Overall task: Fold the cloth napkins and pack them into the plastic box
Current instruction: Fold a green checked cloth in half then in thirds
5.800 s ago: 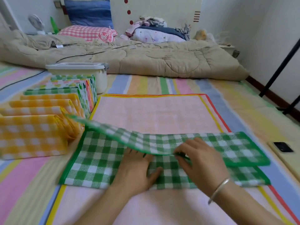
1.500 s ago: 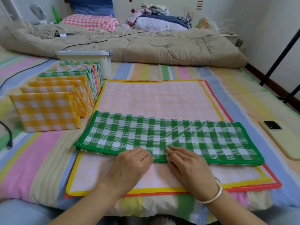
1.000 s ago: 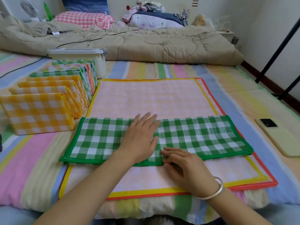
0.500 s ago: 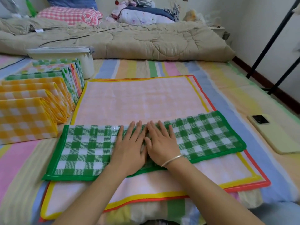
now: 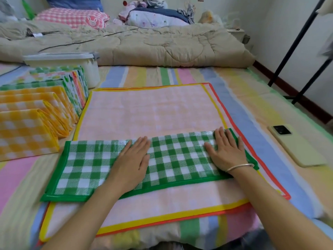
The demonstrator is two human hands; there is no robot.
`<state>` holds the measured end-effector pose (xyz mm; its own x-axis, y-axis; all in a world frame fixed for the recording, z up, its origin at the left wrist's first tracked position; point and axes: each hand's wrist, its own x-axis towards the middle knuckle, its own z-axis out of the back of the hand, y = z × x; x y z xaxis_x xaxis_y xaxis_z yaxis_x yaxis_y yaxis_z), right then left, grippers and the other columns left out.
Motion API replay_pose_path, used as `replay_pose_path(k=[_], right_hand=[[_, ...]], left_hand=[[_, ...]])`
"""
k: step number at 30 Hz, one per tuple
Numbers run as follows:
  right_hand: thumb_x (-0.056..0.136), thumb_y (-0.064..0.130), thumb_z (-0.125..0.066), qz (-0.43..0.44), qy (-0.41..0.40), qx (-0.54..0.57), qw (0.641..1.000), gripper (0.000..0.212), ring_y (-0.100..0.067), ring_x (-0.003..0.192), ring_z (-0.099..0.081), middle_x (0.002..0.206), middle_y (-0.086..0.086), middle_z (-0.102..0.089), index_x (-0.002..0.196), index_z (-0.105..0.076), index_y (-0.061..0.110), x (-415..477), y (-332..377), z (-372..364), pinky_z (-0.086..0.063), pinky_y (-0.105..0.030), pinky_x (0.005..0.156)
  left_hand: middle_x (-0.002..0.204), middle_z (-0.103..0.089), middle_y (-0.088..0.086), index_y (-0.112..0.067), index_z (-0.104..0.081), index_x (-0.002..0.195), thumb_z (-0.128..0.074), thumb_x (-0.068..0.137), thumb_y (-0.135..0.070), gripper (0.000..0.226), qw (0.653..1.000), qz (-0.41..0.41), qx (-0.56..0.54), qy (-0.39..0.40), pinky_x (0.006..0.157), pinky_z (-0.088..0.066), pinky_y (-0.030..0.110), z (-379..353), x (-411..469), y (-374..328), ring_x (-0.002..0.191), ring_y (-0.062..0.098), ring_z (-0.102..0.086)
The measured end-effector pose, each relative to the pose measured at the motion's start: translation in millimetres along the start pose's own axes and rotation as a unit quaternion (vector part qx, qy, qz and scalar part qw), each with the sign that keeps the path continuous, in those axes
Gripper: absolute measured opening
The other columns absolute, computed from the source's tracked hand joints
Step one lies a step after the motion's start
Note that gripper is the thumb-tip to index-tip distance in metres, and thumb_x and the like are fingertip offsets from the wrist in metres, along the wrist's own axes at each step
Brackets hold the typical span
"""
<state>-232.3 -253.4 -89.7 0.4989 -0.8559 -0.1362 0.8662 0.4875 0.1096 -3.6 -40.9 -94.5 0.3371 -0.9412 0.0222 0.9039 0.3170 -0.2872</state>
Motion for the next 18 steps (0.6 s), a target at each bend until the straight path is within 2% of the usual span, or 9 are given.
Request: replay_pose_path(k=[2,4,6,8,11,15,18], right_hand=[[0.092,0.071,-0.008,-0.001,0.002,-0.003,1.000,0.079,-0.011,0.148,0.018,0.161,0.009,0.019,0.155,0.010,0.027,0,-1,0,0.014,-0.044,0.119],[0.091,0.072,-0.007,-0.001,0.002,-0.006,1.000,0.079,-0.011,0.148,0.018,0.160,0.010,0.019,0.155,0.010,0.027,1,-2,-1,0.014,-0.044,0.119],[0.091,0.072,-0.007,-0.002,0.002,-0.006,1.000,0.079,-0.011,0.147,0.018,0.160,0.010,0.019,0.155,0.010,0.028,0,-1,-2,0.014,-0.045,0.119],[0.091,0.072,-0.007,-0.003,0.004,-0.008,1.000,0.080,-0.011,0.147,0.018,0.160,0.011,0.019,0.155,0.010,0.028,0,-2,-1,0.013,-0.045,0.119],[0.090,0.073,-0.006,-0.004,0.007,-0.011,1.000,0.080,-0.013,0.147,0.019,0.160,0.011,0.019,0.155,0.010,0.029,1,-2,0,0.012,-0.046,0.119],[0.089,0.075,-0.010,-0.010,0.011,0.001,1.000,0.081,-0.023,0.146,0.025,0.160,0.012,0.018,0.155,0.009,0.031,0,-2,1,0.013,-0.045,0.120],[0.090,0.075,-0.011,-0.009,0.023,0.009,1.000,0.080,-0.025,0.146,0.025,0.160,0.012,0.018,0.155,0.009,0.031,1,-2,4,0.013,-0.045,0.120]], left_hand=[[0.165,0.007,-0.009,-0.029,0.005,0.156,0.014,0.083,-0.066,0.082,0.997,0.049,0.055,-0.004,0.124,0.008,0.033,9,-13,15,0.149,0.002,0.013],[0.165,0.016,-0.004,-0.034,0.012,0.156,0.011,0.080,-0.083,0.090,0.980,0.150,0.128,0.005,0.123,0.011,0.044,16,-26,31,0.151,0.014,0.017],[0.165,0.020,0.004,-0.040,0.017,0.154,0.004,0.071,-0.094,0.100,0.957,0.253,0.140,0.022,0.119,0.013,0.056,24,-35,38,0.151,0.030,0.021],[0.165,0.020,0.010,-0.043,0.018,0.153,0.004,0.064,-0.099,0.106,0.944,0.304,0.126,0.026,0.116,0.012,0.065,27,-39,37,0.148,0.042,0.022],[0.163,0.024,0.015,-0.046,0.018,0.153,0.003,0.059,-0.101,0.109,0.940,0.325,0.097,0.029,0.114,0.012,0.069,26,-39,36,0.145,0.050,0.024],[0.160,0.031,0.016,-0.046,0.025,0.150,0.001,0.058,-0.101,0.110,0.945,0.311,0.078,0.063,0.114,0.015,0.067,27,-37,42,0.142,0.050,0.029],[0.162,0.022,0.022,-0.037,0.017,0.155,0.003,0.063,-0.101,0.113,0.952,0.283,0.109,0.029,0.115,0.020,0.061,30,-40,41,0.145,0.045,0.028]])
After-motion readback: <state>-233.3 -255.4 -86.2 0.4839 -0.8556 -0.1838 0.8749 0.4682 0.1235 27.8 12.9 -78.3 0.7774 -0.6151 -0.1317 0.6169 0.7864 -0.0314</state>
